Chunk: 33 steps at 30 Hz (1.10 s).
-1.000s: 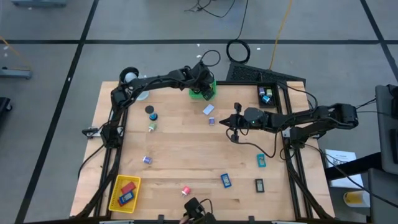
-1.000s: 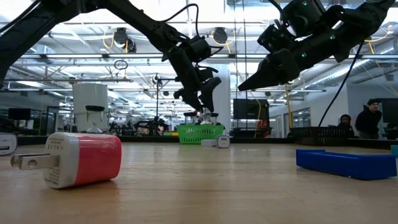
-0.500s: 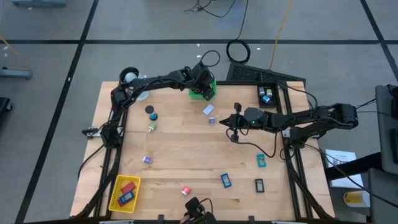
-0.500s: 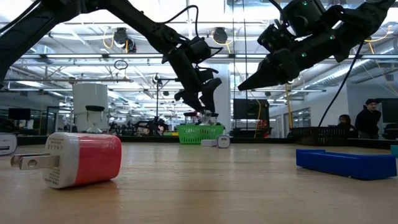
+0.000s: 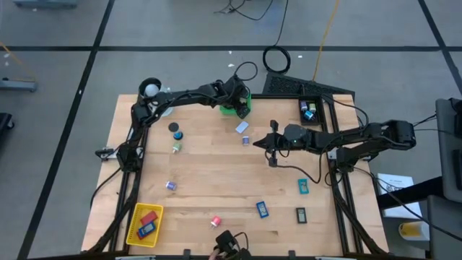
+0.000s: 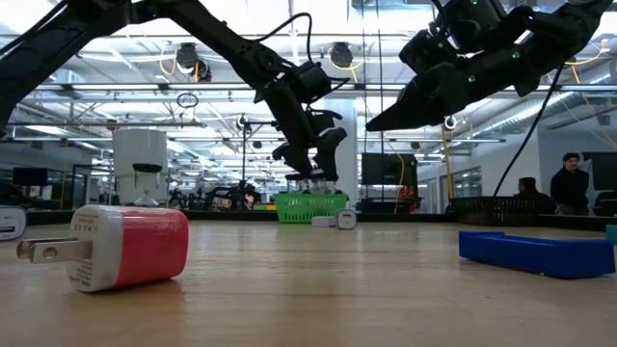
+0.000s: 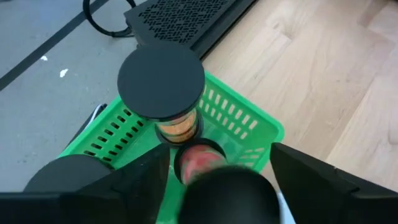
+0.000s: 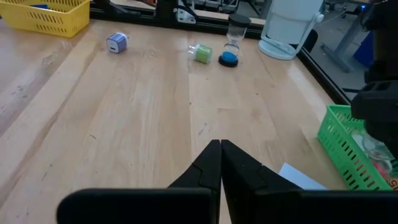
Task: Pick & Place Office items
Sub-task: Put the red hourglass into the green basket, then put the right purple adapter into the black basket
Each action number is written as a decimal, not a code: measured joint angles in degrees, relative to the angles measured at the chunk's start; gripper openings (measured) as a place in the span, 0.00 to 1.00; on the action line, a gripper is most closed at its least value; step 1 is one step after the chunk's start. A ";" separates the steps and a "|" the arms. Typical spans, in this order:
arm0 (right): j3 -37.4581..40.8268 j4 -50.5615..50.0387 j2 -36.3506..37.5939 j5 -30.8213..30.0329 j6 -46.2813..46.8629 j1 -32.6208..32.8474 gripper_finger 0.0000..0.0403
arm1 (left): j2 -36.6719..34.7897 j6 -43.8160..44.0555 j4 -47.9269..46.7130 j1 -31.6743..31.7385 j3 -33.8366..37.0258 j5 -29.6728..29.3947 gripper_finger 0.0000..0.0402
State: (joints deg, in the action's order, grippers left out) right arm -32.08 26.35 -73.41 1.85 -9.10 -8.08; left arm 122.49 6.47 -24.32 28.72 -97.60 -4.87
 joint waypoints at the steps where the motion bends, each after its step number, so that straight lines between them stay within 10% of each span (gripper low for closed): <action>1: 0.00 0.00 0.00 -0.02 0.03 -0.02 0.00 | -0.14 -0.21 -0.13 -0.03 0.00 -0.08 0.73; 22: 0.00 -0.02 0.00 -0.22 0.07 -0.07 0.00 | -9.41 -4.41 -3.34 0.45 -0.11 -0.28 0.76; 33: 0.00 -0.06 0.00 -0.25 0.09 -0.07 0.00 | -18.43 -9.53 -8.66 -1.46 1.13 -1.79 0.49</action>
State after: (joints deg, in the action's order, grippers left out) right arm -32.08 26.29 -73.41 1.60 -9.02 -8.14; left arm 104.06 -3.05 -32.98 27.25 -96.48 -6.66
